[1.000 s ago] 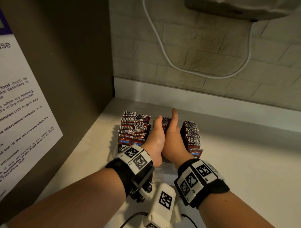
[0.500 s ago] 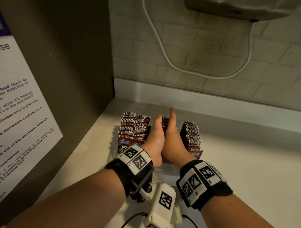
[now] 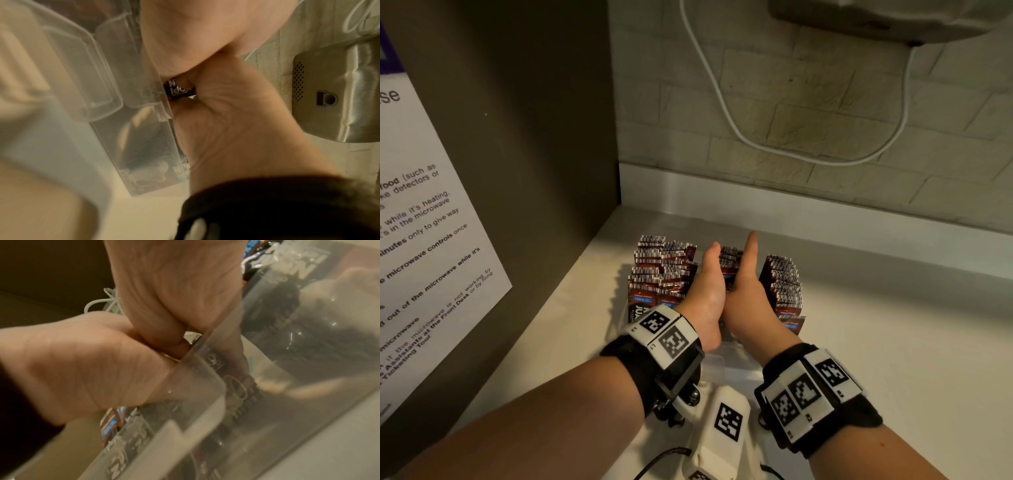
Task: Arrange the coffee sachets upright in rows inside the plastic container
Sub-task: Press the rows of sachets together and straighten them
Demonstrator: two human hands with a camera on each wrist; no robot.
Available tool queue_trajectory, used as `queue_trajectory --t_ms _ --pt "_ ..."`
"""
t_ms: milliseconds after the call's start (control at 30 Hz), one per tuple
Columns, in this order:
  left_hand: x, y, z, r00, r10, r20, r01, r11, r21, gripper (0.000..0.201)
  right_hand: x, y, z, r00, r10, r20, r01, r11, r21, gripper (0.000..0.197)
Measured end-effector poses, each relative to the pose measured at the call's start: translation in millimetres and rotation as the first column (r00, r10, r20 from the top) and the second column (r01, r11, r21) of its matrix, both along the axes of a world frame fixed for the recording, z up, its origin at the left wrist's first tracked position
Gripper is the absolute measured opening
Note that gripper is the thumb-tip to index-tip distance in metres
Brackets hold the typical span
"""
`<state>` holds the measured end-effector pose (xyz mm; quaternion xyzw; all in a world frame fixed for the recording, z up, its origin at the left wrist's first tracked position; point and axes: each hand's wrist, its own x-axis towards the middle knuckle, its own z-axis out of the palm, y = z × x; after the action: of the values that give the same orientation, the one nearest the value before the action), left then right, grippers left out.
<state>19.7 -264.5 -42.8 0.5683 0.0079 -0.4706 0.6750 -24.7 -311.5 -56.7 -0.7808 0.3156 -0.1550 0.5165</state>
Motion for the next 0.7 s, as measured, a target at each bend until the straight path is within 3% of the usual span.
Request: queue_trajectory --t_ms 700 --pt "-2.4 -2.2 0.4 0.999 0.042 0.005 -0.042 0.999 0.008 0.067 -2.6 2.4 8.3 0.997 0.067 0.032 -0.072 0.980 0.185 0.096"
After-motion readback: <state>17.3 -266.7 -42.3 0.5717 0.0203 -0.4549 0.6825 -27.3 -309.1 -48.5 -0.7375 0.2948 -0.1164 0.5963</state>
